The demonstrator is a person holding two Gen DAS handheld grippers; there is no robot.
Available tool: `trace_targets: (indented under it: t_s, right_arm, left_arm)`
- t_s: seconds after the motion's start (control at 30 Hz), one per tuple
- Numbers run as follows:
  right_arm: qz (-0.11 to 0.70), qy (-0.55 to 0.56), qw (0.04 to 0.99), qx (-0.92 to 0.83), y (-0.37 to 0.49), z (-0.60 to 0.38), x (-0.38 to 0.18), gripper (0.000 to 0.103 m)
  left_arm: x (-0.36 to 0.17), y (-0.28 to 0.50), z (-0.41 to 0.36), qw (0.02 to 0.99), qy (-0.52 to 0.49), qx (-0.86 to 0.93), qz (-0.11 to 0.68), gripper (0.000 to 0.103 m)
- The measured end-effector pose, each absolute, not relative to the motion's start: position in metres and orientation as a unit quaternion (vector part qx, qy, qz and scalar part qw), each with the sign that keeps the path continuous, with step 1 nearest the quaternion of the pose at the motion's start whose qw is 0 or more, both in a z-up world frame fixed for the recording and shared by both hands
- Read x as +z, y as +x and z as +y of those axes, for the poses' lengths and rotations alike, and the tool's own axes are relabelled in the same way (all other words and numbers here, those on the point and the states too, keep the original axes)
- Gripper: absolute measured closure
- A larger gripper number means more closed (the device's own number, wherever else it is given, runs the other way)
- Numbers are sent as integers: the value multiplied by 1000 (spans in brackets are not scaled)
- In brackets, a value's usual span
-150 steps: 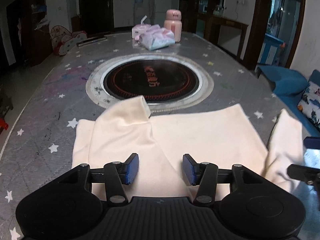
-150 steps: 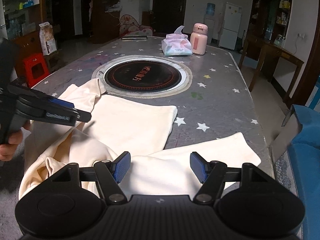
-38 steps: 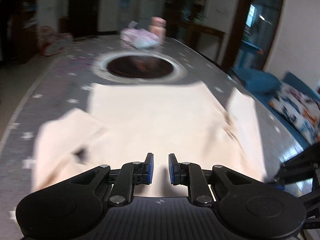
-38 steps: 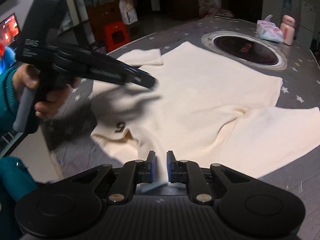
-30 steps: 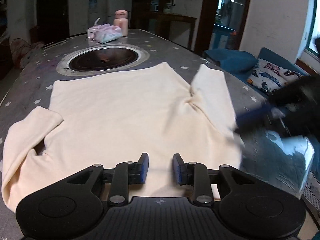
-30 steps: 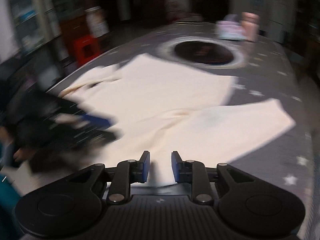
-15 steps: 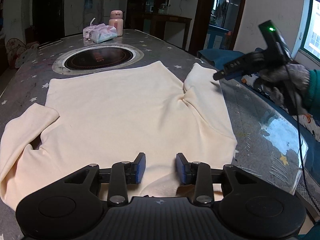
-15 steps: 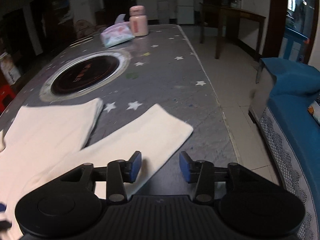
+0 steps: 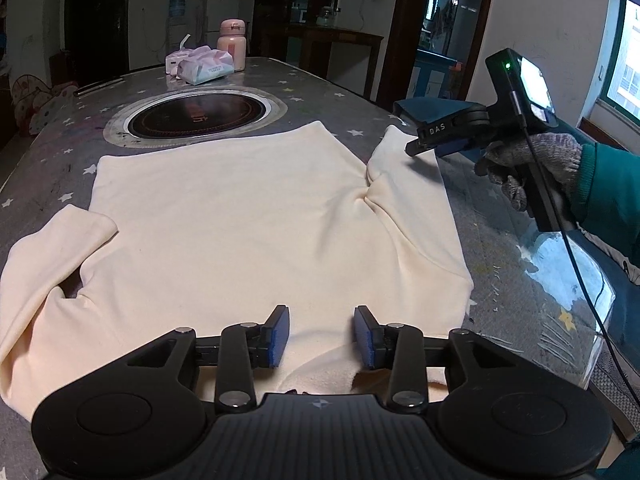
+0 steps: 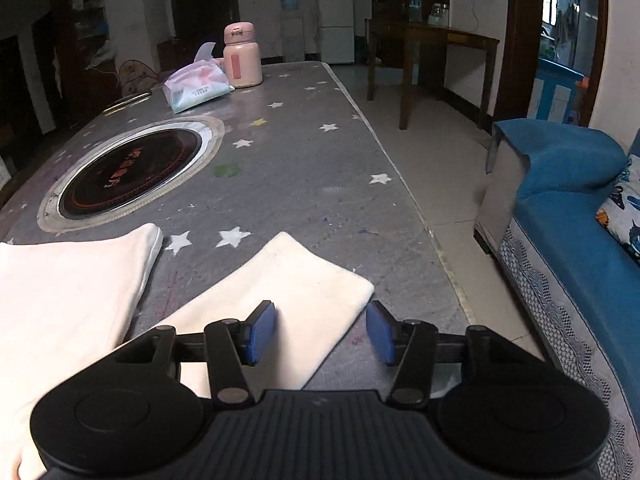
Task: Fold clothes
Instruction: 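Smooth the sweatshirt flat with the left gripper while the right gripper releases, then grasp the sweatshirt side edge with the right gripper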
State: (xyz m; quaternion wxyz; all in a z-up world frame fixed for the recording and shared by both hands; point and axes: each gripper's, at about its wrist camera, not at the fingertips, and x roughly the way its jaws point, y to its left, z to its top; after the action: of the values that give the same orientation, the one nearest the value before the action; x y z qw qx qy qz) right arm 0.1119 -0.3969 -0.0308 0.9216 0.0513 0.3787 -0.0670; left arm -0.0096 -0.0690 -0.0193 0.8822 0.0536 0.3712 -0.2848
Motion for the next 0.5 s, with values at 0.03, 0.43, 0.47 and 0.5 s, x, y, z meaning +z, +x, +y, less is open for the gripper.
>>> trace_targets:
  t_s: [0.03,0.43,0.47,0.5]
  right_arm:
    - [378,49,922,-63,112,-396,-30,62]
    - [352,-22,930,-104,65,-421,9,100]
    - [353,-24,929,-110,58,-426,11,100]
    - [354,-27,928,-116,52,-430,14,100]
  left_arm:
    - [-19,-10,-69,882,53,-285,371,62]
    - [-20,-10,-67,880,53,-294,369,61]
    - [-20,-10,-67,880,53,-295,369,61]
    - [-20,-10,-67,880,54,-296,368,61]
